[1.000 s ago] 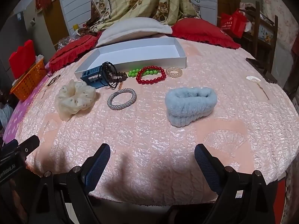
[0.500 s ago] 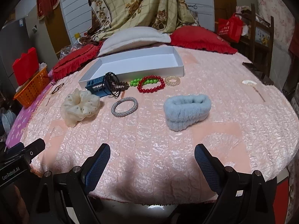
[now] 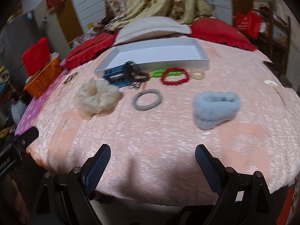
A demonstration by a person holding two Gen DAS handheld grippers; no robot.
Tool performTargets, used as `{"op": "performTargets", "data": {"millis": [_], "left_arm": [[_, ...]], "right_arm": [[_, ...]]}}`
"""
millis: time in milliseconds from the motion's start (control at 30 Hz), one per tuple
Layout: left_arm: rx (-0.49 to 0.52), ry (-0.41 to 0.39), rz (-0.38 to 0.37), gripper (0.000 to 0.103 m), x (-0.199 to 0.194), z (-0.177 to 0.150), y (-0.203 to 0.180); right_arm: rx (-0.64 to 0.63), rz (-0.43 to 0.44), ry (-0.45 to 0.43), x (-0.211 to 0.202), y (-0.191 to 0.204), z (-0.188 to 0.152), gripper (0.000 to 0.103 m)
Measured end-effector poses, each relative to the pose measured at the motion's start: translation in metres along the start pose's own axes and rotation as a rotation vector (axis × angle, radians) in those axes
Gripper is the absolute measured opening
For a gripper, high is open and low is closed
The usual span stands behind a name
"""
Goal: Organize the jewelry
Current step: 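Move both grippers toward the scrunchie and blue headband, then grasp the cream scrunchie with the left gripper while the right grasps the blue headband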
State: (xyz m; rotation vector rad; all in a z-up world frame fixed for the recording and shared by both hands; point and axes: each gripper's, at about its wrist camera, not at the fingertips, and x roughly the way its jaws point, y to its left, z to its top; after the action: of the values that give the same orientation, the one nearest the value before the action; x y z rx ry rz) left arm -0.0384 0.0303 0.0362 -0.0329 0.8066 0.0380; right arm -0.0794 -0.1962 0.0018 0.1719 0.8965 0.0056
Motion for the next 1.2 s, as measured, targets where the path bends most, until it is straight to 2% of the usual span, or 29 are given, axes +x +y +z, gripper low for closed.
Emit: {"op": "performTargets", "data": {"millis": [133,433,633,767,900,967,1100,1200], "left_arm": [[0.003,0.009,0.017,0.102,0.000,0.001,0.001],[0.001,0.017,0.066,0.102,-0.002,0.001,0.004],[0.045,0.028,0.070,0.102,0.003,0.002,-0.005],[0.054,0.034,0.067,0.102,0.011,0.020,0.002],[0.000,0.029,0.024,0.102,0.022,0.042,0.019],[-0.007,0.035,0.002,0.102,0.029,0.047,0.022],[-0.017,0.093,-0.076,0.102,0.043,0.056,0.020],[-0.008,0.120,-0.141,0.101,0.051,0.066,0.012]], "right_arm": [[-0.039,0.012,-0.005,0.000,0.010,0.001,0.090],[-0.005,0.021,0.048,0.014,0.007,0.002,0.090],[0.067,-0.015,0.023,0.010,-0.014,0.004,0.090],[0.104,-0.019,-0.001,0.006,-0.032,0.010,0.090],[0.157,-0.036,-0.036,-0.012,-0.060,0.020,0.090],[0.176,-0.073,-0.062,-0.022,-0.078,0.023,0.090],[0.178,-0.127,-0.096,-0.032,-0.102,0.029,0.089],[0.178,-0.122,-0.097,-0.028,-0.111,0.035,0.081]]}}
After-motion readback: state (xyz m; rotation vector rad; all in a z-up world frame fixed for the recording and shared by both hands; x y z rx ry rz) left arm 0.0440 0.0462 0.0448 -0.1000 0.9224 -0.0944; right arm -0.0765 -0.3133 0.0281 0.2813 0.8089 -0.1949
